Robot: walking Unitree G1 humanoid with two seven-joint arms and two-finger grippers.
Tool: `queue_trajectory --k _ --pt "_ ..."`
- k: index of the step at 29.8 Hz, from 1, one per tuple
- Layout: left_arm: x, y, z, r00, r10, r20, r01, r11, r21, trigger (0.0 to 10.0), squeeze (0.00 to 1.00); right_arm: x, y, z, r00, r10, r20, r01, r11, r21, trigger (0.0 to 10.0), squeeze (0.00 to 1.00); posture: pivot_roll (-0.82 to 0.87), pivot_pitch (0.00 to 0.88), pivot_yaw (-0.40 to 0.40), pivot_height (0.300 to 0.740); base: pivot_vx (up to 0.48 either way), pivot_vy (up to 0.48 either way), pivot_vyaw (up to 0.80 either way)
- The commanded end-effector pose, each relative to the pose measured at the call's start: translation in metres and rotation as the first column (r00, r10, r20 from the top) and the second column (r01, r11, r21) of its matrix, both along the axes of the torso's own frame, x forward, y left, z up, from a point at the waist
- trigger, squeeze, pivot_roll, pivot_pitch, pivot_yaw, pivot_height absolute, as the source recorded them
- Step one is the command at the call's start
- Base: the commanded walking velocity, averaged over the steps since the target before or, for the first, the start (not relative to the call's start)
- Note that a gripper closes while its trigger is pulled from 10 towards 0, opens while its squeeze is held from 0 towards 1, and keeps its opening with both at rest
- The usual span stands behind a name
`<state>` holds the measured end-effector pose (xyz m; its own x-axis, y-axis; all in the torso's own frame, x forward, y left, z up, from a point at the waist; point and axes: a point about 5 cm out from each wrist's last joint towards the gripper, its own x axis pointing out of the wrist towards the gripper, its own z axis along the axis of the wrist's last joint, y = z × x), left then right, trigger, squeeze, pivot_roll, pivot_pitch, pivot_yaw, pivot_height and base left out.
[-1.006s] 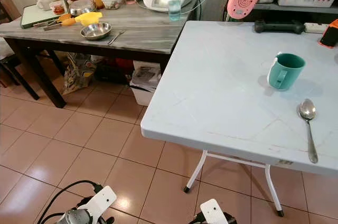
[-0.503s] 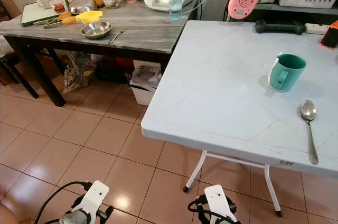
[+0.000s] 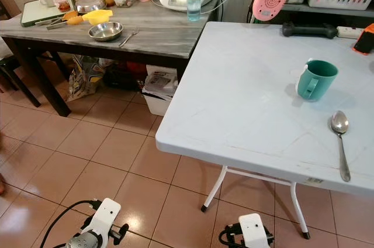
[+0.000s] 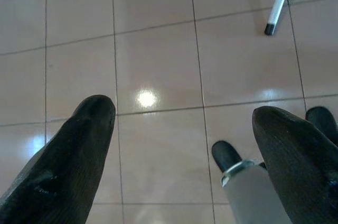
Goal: Setting the table
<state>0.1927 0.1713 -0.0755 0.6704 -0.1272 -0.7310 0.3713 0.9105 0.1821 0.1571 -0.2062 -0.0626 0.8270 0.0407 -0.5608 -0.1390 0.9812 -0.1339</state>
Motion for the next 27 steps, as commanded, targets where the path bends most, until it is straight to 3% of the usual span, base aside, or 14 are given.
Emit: queue_trajectory --k 1,27 --pt "0.0 0.002 0.001 1.0 0.0 0.009 0.0 1.0 -0.007 10.0 0.0 0.001 0.0 0.003 1.0 -0.002 0.028 0.002 1.0 0.017 10.0 0.0 -0.05 0.002 0.047 0.74 0.0 0.0 0.0" --pt "0.007 -0.002 0.004 0.999 -0.046 0.019 0.046 0.999 -0.023 10.0 0.0 -0.001 0.013 0.034 0.994 0.031 0.106 -0.035 0.998 0.044 10.0 0.0 -0.06 0.0 0.056 0.74 0.0 0.0 0.0"
